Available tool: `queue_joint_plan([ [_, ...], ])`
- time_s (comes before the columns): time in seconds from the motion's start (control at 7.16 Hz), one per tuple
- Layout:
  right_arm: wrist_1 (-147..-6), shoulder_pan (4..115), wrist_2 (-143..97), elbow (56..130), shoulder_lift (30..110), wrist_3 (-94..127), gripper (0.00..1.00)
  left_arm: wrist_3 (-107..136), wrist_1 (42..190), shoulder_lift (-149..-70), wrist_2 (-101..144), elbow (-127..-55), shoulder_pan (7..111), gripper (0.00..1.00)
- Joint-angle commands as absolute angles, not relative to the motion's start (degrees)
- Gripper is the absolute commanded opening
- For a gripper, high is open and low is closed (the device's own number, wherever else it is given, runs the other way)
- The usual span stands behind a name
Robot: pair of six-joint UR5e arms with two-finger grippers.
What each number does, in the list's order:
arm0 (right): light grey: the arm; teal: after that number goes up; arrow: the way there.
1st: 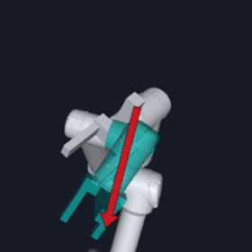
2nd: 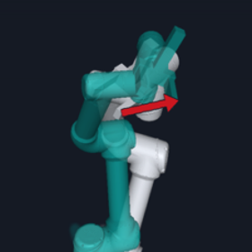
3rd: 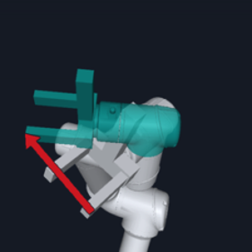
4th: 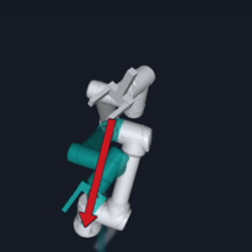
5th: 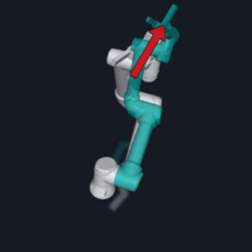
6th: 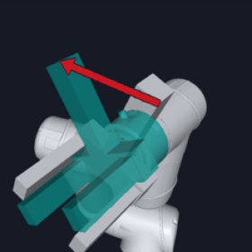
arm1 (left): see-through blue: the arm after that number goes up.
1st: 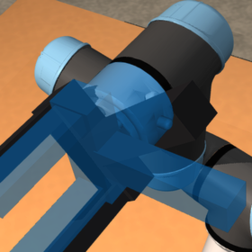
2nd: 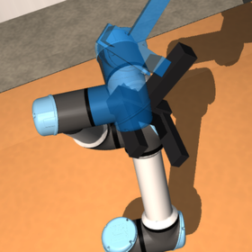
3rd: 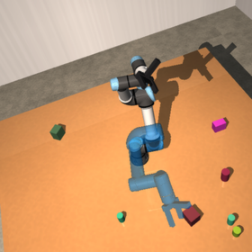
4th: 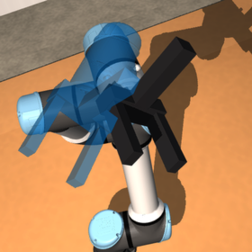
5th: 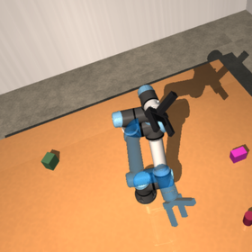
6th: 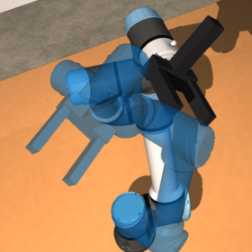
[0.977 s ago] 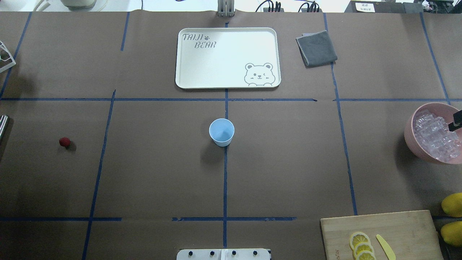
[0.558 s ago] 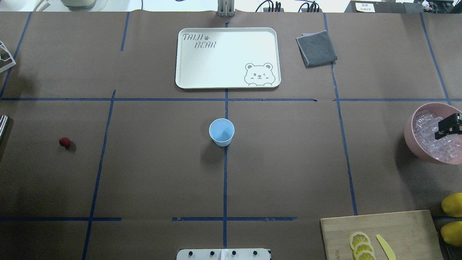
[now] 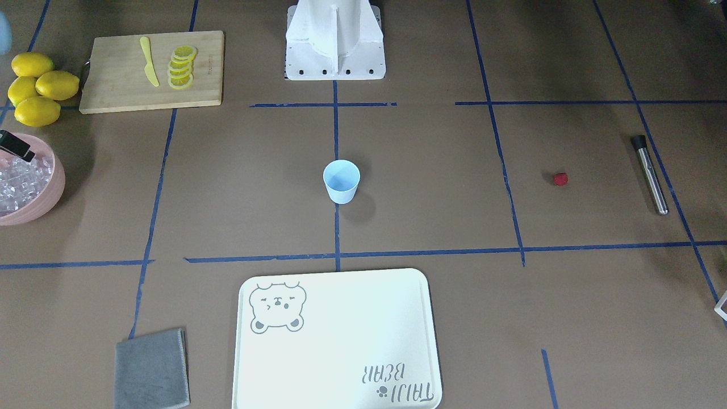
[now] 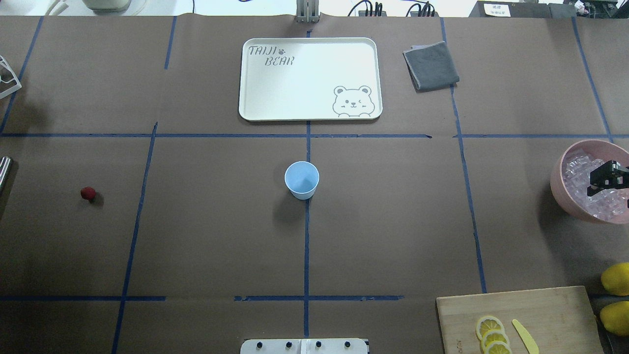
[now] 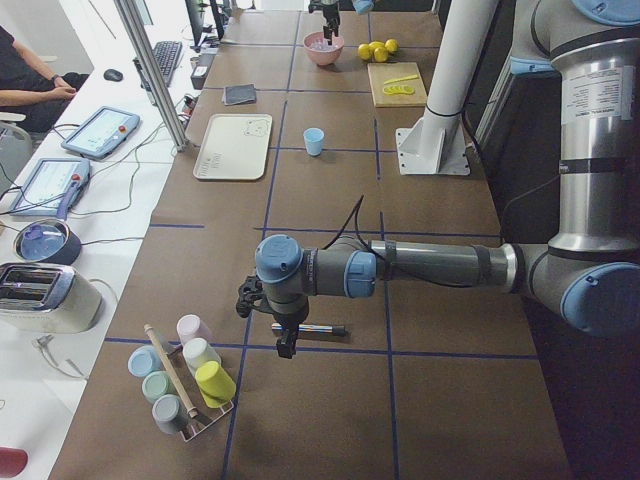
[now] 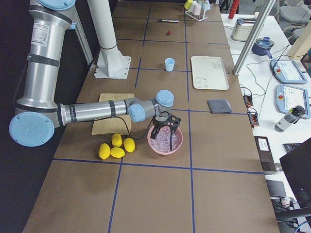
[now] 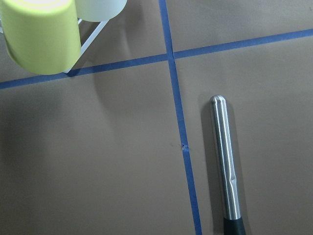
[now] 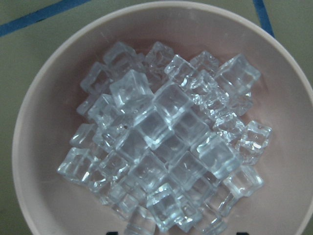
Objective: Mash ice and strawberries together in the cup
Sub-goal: 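Lower the right gripper into the bowl and grasp an ice cube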
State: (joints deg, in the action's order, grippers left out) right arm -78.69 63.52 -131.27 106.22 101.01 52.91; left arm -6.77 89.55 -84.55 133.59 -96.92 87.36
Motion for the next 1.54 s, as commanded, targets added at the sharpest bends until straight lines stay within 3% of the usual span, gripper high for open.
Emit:
queue_joint_plan([
  [0.0,-78.7,61.8,-130.7,105.2,100.6,54.1,0.85,-6.9,89.6,-84.6,133.6,-96.9,87.4,1.0],
  [0.7,-78.7,61.3,-128.4,102.6,98.4,54.4,0.76,-6.8,89.6,-84.6,133.6,-97.1,87.4,1.0],
  [1.26,-78.7,61.3,-128.5,102.6,98.4,55.5,0.51,-6.8,89.6,-84.6,133.6,-97.3,87.4,1.0],
  [1.4,-78.7,61.3,-128.6,102.7,98.4,56.0,0.4,-6.8,89.6,-84.6,133.6,-97.3,87.4,1.0],
])
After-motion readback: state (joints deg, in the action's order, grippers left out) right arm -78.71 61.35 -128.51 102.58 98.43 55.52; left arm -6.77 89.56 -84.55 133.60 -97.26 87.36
